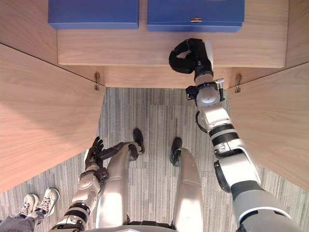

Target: Walk over to the cabinet, pick up the folder, carry it to the office cabinet, place the folder inside the office cabinet, then close the office cabinet door

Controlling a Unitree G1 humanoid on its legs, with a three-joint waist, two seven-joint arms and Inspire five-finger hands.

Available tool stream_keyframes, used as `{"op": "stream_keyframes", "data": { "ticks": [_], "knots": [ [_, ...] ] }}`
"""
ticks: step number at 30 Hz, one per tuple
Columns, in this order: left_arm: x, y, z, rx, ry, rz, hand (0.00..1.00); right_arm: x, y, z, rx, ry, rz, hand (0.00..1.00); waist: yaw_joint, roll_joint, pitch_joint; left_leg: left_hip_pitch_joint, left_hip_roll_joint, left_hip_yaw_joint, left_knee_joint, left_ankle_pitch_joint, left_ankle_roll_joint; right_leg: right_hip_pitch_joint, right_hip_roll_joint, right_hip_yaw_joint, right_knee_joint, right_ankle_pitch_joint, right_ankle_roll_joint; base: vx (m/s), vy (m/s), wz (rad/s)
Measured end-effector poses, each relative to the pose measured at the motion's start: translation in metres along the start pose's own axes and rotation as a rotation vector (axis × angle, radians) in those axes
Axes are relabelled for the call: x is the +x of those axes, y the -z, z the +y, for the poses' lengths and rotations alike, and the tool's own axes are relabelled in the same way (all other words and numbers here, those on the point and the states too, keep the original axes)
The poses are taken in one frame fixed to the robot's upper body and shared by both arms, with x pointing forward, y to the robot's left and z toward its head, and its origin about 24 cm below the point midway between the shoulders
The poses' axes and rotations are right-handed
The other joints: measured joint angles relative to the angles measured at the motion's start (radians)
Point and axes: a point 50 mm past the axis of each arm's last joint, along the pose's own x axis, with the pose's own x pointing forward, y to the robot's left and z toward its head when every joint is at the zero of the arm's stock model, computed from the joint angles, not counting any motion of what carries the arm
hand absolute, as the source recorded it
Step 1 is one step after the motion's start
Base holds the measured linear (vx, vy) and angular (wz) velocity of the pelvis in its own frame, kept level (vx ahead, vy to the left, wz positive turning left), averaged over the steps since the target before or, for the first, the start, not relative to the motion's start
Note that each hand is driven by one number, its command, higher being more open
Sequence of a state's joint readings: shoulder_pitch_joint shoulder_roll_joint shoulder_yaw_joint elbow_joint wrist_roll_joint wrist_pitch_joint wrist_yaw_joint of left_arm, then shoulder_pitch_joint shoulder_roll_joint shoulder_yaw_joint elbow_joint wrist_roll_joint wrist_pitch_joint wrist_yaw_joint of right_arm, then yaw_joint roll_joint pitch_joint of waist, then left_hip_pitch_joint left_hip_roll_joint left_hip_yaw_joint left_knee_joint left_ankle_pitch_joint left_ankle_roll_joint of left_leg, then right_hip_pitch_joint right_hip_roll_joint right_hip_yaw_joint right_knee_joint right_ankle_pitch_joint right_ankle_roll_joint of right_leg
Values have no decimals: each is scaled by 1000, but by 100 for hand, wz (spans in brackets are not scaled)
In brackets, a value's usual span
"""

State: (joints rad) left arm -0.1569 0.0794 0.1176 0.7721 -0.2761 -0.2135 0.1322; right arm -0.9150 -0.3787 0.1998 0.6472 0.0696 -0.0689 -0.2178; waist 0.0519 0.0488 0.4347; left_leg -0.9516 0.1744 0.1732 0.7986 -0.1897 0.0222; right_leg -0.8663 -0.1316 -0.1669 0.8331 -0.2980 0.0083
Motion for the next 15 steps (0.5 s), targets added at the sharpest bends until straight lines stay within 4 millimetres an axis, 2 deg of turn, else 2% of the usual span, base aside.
{"op": "stream_keyframes", "data": {
  "ticks": [6, 10, 15],
  "knots": [
    [1, -5, -1, -15, -28, -19, 100, 14, -25, 10, -32, 59, -43, 0, 4, 0, 0, -28, 0, 0, -1, 1, 1, -27, 0, 0, -1, 1, 1, -3, -5, 0],
    [1, -7, -3, -23, -36, -35, 100, 34, -49, 3, -34, 135, -36, 0, 12, 1, 0, -43, -7, -3, -10, 5, 4, -42, -4, -3, -4, 2, 2, -5, -12, 3],
    [1, -8, -4, -29, -48, -41, 100, 41, -59, 2, -75, 150, -37, 0, 13, 1, -1, -46, -18, -8, -29, 15, 5, -41, -10, -10, -15, 6, 5, 0, -17, 6]
  ]
}}
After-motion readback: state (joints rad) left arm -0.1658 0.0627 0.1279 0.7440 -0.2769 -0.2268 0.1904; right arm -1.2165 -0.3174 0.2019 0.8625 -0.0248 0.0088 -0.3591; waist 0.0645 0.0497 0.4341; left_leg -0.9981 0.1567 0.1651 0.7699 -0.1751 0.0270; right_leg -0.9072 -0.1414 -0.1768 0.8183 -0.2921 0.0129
